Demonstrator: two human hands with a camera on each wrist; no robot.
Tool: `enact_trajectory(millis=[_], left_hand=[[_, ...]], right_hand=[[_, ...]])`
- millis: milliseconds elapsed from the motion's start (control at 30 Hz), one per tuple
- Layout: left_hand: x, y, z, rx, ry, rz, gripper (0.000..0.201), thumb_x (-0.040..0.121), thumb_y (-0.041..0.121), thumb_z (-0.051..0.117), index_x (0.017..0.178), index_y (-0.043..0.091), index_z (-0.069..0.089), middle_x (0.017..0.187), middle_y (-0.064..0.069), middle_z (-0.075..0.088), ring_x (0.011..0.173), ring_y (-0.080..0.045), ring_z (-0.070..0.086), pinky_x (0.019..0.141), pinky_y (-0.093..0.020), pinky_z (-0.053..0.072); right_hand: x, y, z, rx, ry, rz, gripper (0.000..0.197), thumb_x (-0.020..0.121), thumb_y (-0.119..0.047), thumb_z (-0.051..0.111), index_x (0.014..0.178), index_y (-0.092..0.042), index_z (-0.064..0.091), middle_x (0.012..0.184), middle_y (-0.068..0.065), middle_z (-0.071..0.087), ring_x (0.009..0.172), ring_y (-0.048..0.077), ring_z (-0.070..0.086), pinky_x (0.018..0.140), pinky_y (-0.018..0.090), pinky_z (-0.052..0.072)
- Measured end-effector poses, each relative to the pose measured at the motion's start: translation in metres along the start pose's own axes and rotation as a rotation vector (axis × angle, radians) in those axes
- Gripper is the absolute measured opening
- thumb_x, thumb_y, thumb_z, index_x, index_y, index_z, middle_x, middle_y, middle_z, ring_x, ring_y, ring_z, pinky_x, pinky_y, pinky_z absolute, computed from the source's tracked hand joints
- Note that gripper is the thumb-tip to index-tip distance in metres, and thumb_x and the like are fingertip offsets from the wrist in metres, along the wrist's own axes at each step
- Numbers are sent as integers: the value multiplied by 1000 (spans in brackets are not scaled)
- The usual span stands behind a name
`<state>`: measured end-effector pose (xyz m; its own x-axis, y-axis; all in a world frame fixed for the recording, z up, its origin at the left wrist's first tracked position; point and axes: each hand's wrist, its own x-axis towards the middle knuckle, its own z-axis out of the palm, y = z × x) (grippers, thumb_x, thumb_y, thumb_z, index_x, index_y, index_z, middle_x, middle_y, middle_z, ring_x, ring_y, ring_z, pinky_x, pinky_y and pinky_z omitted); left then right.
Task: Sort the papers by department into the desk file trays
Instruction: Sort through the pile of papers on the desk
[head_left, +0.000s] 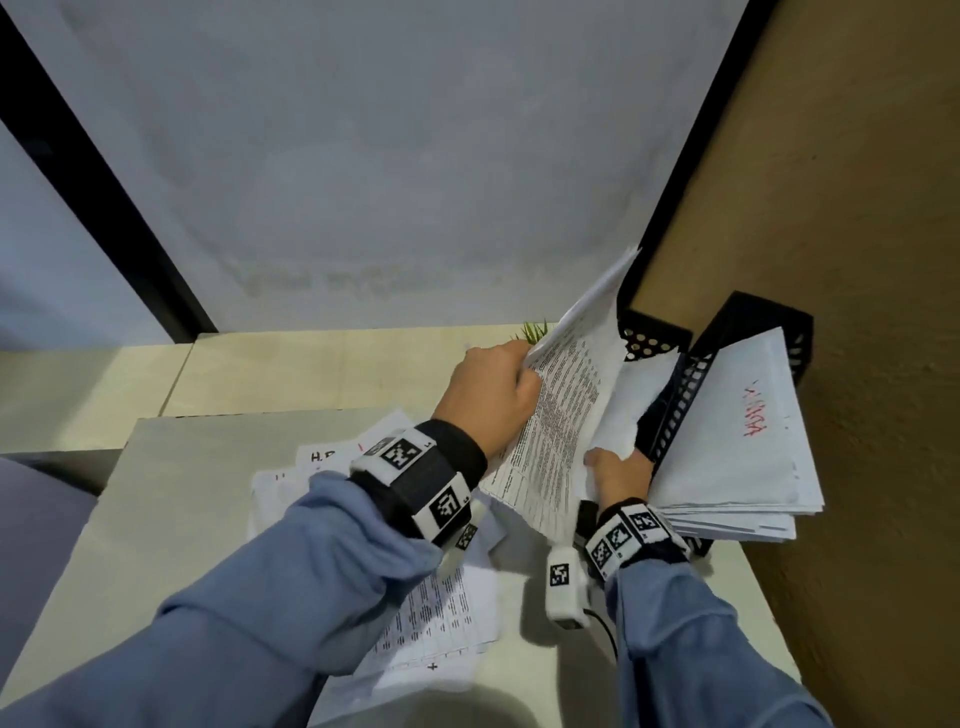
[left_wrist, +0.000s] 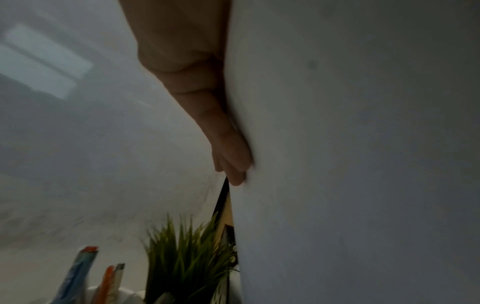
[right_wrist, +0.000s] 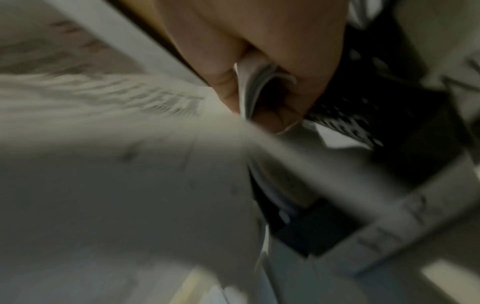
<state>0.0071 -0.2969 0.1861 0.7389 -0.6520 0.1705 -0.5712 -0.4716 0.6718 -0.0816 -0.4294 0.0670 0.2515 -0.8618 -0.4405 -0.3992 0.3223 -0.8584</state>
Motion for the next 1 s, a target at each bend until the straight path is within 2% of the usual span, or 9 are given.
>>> enact_trajectory(millis=[133, 233, 333, 467, 567, 667, 767, 900, 1000], left_hand=[[19, 17, 14, 103, -30, 13, 17, 87, 10, 42, 76, 5, 54, 63, -5, 50, 62, -27, 49, 59, -30, 32], [32, 31, 24, 128, -24, 59, 19, 87, 9, 41, 80, 2, 57, 78, -18, 60, 72, -33, 55, 60, -32, 36], [43, 46, 38, 126, -41, 55, 19, 88, 10, 42, 82, 0, 58, 85, -21, 62, 74, -33, 54, 62, -32, 36], [59, 48, 70, 48, -150, 0, 19, 86, 9, 45, 85, -2, 61, 89, -25, 64, 84, -39, 60, 68, -34, 42], [66, 36, 96, -54, -215, -81, 22, 89, 11, 45, 92, 0, 64, 94, -24, 66, 88, -38, 62, 71, -33, 45], [62, 17, 117, -77, -366, -161, 27, 94, 18, 45, 106, 2, 64, 107, -21, 66, 97, -35, 62, 80, -33, 47], [53, 5, 131, -17, -521, -205, 28, 94, 12, 43, 103, -7, 62, 108, -26, 64, 101, -38, 60, 79, -34, 45], [53, 6, 129, -131, -426, -208, 35, 99, 18, 36, 102, -6, 60, 106, -28, 62, 98, -39, 59, 81, -37, 46], [54, 4, 125, -182, -424, -238, 47, 99, 38, 35, 102, 0, 62, 103, -21, 65, 94, -34, 61, 79, -34, 45]], right_hand=[[-5, -19, -17, -87, -59, -258, 13, 79, 8, 51, 81, -3, 57, 79, 9, 57, 76, 25, 54, 67, 26, 42], [-4, -34, -28, -189, -77, -394, 37, 78, 8, 49, 56, -18, 36, 56, 0, 39, 54, 16, 37, 49, 24, 28], [-6, -52, -37, -273, -69, -467, 40, 78, 7, 49, 54, -20, 32, 54, -1, 35, 51, 14, 34, 46, 24, 24], [-9, -70, -42, -365, -66, -565, 31, 77, 4, 50, 59, -20, 44, 59, -1, 47, 57, 16, 42, 48, 23, 29], [-9, -68, -35, -475, -124, -593, 26, 75, -2, 53, 96, -14, 62, 80, 7, 64, 73, 25, 56, 64, 25, 41], [3, -45, -25, -645, -202, -459, 44, 74, -8, 52, 118, -13, 55, 104, 15, 66, 94, 34, 61, 76, 32, 47], [7, -23, -21, -652, -254, -310, 35, 79, -6, 49, 113, -5, 57, 111, 21, 63, 101, 37, 59, 80, 33, 45], [4, -26, -21, -630, -182, -409, 36, 83, -9, 48, 119, -8, 54, 109, 19, 64, 99, 37, 60, 81, 36, 48], [6, -35, -18, -703, -154, -452, 50, 82, -14, 51, 131, -11, 41, 112, 18, 62, 101, 36, 61, 82, 39, 50]])
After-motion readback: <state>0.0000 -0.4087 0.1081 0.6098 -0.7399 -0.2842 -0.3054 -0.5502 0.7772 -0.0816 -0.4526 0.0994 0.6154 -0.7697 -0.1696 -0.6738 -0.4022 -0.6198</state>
